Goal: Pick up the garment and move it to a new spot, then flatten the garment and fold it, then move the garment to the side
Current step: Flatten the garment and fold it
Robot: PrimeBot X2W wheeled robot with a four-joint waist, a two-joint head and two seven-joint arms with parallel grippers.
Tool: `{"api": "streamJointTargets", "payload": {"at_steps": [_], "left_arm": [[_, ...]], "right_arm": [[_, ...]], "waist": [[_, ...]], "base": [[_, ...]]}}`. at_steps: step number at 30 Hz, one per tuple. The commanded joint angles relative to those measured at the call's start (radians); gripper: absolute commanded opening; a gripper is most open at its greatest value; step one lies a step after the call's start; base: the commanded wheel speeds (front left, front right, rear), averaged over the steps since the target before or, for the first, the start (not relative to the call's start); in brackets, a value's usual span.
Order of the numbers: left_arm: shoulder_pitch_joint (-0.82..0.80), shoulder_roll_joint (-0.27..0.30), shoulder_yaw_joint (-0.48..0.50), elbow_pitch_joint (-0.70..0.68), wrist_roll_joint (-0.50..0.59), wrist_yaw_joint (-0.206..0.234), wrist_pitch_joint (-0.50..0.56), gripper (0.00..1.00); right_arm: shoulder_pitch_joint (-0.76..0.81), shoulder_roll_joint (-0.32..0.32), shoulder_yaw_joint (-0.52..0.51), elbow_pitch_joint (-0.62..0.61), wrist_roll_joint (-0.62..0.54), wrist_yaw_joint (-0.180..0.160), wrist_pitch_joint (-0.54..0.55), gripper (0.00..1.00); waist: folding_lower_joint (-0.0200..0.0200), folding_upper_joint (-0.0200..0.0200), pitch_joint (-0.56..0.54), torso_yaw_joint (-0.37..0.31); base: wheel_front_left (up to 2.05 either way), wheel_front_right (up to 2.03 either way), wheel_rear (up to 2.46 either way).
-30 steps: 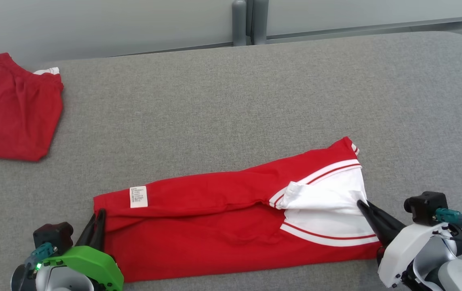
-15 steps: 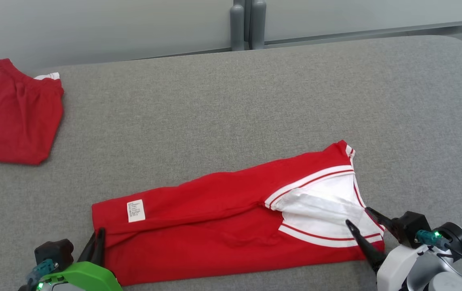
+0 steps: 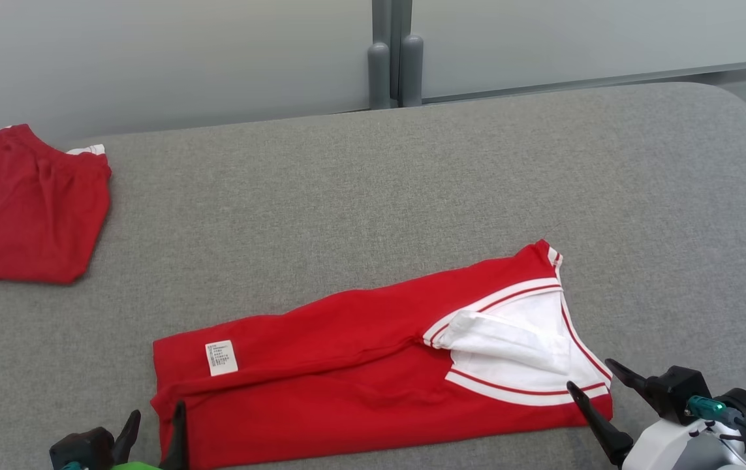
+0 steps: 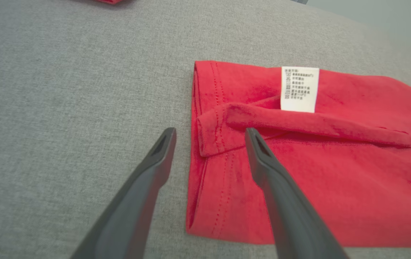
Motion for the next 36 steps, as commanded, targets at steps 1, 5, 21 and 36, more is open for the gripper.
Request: {"api": "streamJointTargets", "payload": {"at_steps": [1,5,21,36], "left_arm": [[0.017,0.009,0.004,-0.01,0.01,0.007,-0.007,1.0],[0.022,0.02,0.002,-0.048,0.029,0.023,-0.016,1.0],[-0.021,0.014,-0.018,-0.275,0.121,0.105,-0.036,1.0],[0.01,-0.008,0.011,-0.347,0.127,0.158,-0.048,1.0]], "right_arm": [[0.011,0.002,-0.007,0.0,0.006,0.0,-0.007,1.0],[0.019,0.007,-0.026,-0.014,0.011,0.0,0.004,1.0],[-0.015,0.043,-0.137,-0.055,-0.012,0.0,0.057,1.0],[-0.082,0.126,-0.244,0.096,0.006,0.0,0.164,1.0]], "waist": [[0.0,0.0103,-0.012,0.001],[0.0,0.0103,-0.031,0.006],[0.0,0.0103,-0.089,0.048],[0.0,0.0103,-0.081,0.131]], "base": [[0.0,0.0,0.0],[0.0,0.0,0.0],[0.0,0.0,0.0],[0.0,0.0,0.0]]}}
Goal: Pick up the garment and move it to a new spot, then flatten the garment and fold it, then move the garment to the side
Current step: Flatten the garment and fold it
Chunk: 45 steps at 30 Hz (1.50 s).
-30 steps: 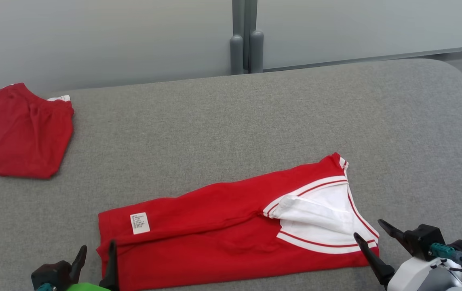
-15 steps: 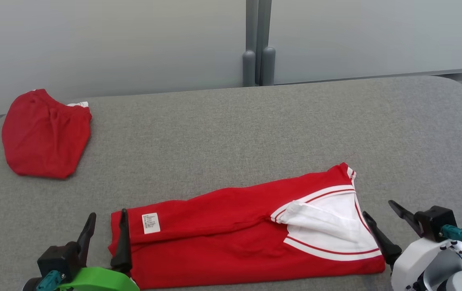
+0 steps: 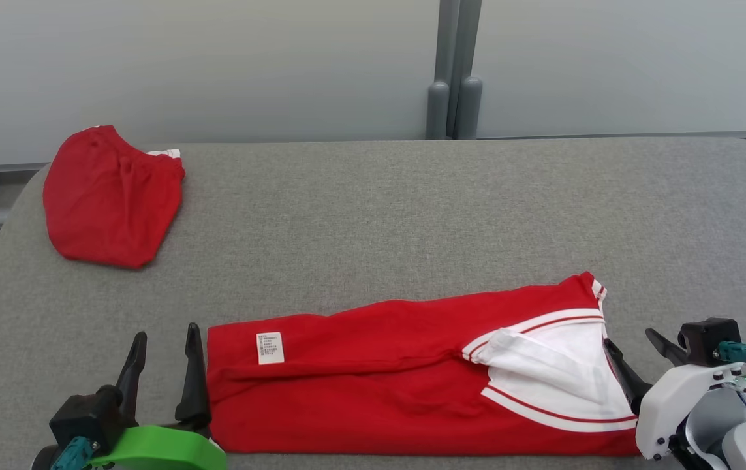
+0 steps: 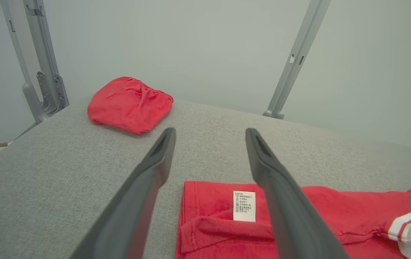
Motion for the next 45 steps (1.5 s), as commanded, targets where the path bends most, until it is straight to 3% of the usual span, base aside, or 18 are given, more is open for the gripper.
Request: {"api": "streamJointTargets", "payload": {"at_steps": [1,18,27,33,34,36,37,45], "left_arm": [[0.008,-0.005,0.004,-0.002,0.005,0.005,-0.006,1.0],[-0.006,-0.036,0.018,0.012,0.013,-0.013,-0.015,1.0],[-0.009,-0.055,0.031,0.021,0.023,-0.024,-0.018,1.0],[-0.015,-0.064,0.036,0.027,0.031,-0.031,-0.017,1.0],[-0.016,-0.065,0.037,0.028,0.031,-0.032,-0.018,1.0],[-0.015,-0.066,0.039,0.03,0.034,-0.034,-0.018,1.0],[-0.014,-0.067,0.04,0.03,0.034,-0.034,-0.018,1.0],[-0.005,-0.07,0.052,0.035,0.038,-0.038,-0.017,1.0]], "right_arm": [[-0.018,0.008,-0.01,0.03,0.007,0.0,0.017,1.0],[-0.125,0.09,-0.082,0.28,0.02,0.0,0.128,1.0],[-0.137,0.109,-0.008,0.278,0.021,0.0,0.184,1.0],[-0.147,0.101,0.048,0.305,-0.101,0.0,0.212,1.0],[-0.149,0.101,0.049,0.309,-0.122,0.0,0.21,0.55],[-0.152,0.104,0.049,0.314,-0.167,0.0,0.204,0.12],[-0.152,0.109,0.045,0.317,-0.176,0.0,0.203,0.0],[-0.162,0.125,-0.014,0.303,-0.156,-0.001,0.176,0.0]], "waist": [[0.0,0.0103,0.007,0.025],[0.0,0.0103,0.042,0.118],[0.0,0.0103,0.053,0.122],[0.0,0.0103,0.056,0.121],[0.0,0.0103,0.056,0.12],[0.0,0.0103,0.056,0.12],[0.0,0.0103,0.056,0.118],[0.0,0.0103,0.054,0.089]], "base": [[0.0,0.0,0.0],[0.0,0.0,0.0],[0.0,0.0,0.0],[0.0,0.0,0.0],[0.0,0.0,0.0],[0.0,0.0,0.0],[0.0,0.0,0.0],[0.0,0.0,0.0]]}}
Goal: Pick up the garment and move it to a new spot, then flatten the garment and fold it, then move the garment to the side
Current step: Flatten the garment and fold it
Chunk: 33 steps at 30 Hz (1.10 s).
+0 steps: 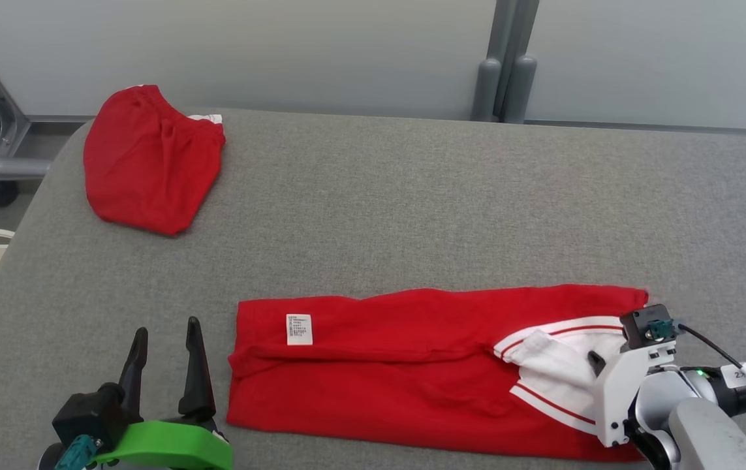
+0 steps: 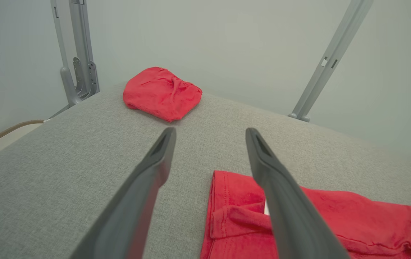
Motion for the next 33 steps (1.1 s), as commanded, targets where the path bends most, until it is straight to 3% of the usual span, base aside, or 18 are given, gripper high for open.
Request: {"api": "streamJointTargets", "payload": {"at_steps": [1,8,20,25,33], "left_arm": [[-0.001,-0.003,0.004,0.001,0.008,-0.002,-0.003,1.0],[0.006,-0.002,0.004,0.003,0.014,-0.009,-0.003,1.0],[0.009,0.009,-0.016,-0.006,0.024,-0.012,0.008,1.0],[0.007,0.011,-0.017,-0.008,0.021,-0.006,0.012,1.0],[0.011,0.004,-0.027,-0.009,0.014,-0.01,0.016,1.0]], "right_arm": [[0.006,-0.019,-0.021,0.0,0.018,-0.002,-0.001,0.0],[0.007,-0.068,-0.069,-0.06,0.044,-0.002,0.009,0.0],[0.037,-0.228,-0.256,-0.211,0.031,-0.002,0.106,0.0],[0.047,-0.207,-0.281,-0.264,0.035,-0.002,0.139,0.0],[0.08,-0.158,-0.23,-0.383,0.122,-0.002,0.173,0.0]], "waist": [[0.0,0.0103,-0.002,-0.019],[0.0,0.0103,-0.009,-0.066],[0.0,0.0103,-0.025,-0.171],[0.0,0.0103,-0.028,-0.2],[0.0,0.0103,-0.042,-0.225]], "base": [[0.0,0.0,0.0],[0.0,0.0,0.0],[0.0,0.0,0.0],[0.0,0.0,0.0],[0.0,0.0,0.0]]}}
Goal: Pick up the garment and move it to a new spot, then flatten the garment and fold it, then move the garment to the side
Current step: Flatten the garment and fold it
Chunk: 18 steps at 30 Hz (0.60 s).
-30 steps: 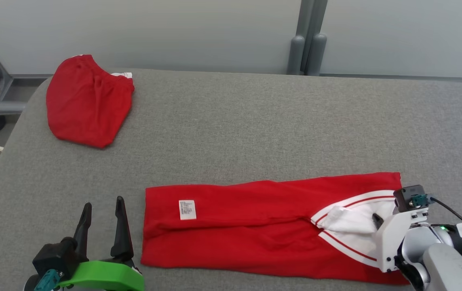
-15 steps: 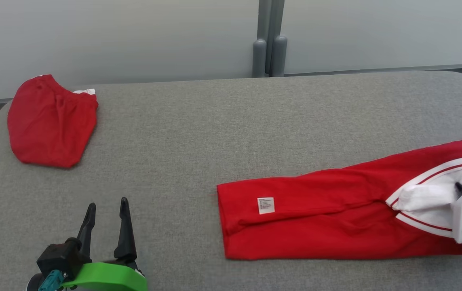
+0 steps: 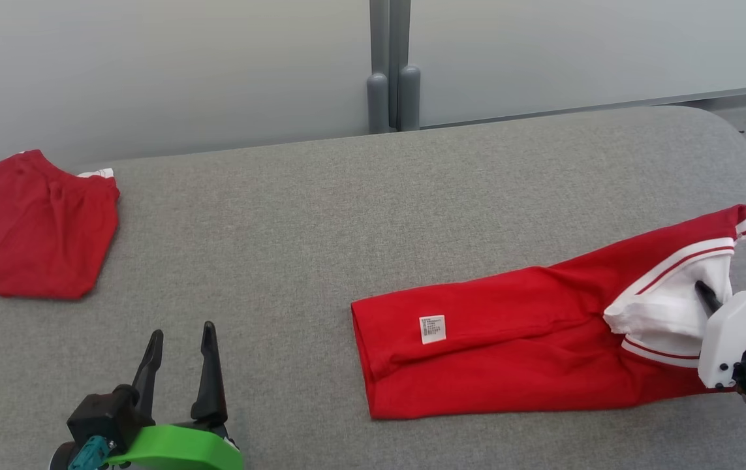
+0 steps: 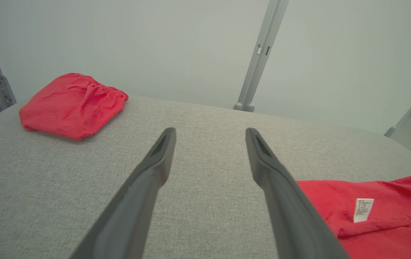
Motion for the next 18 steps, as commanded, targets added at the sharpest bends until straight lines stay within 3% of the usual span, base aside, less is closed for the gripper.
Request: {"api": "streamJointTargets", "payload": {"at_steps": [1,12,18], "left_arm": [[0.01,0.0,0.001,0.0,-0.003,0.001,0.001,1.0],[0.002,-0.004,-0.009,0.008,-0.008,-0.006,0.0,1.0],[-0.004,-0.01,-0.013,0.014,-0.009,-0.01,-0.004,1.0]], "right_arm": [[0.018,0.003,0.013,-0.03,0.021,-0.001,0.009,0.0],[0.054,0.035,0.136,-0.229,0.11,-0.001,0.084,0.0],[0.038,0.07,0.204,-0.269,0.124,-0.001,0.1,0.0]], "waist": [[0.0,0.0103,-0.007,-0.006],[0.0,0.0103,-0.018,0.003],[0.0,0.0103,-0.018,0.023]], "base": [[0.0,0.0,0.0],[0.0,0.0,0.0],[0.0,0.0,0.0]]}}
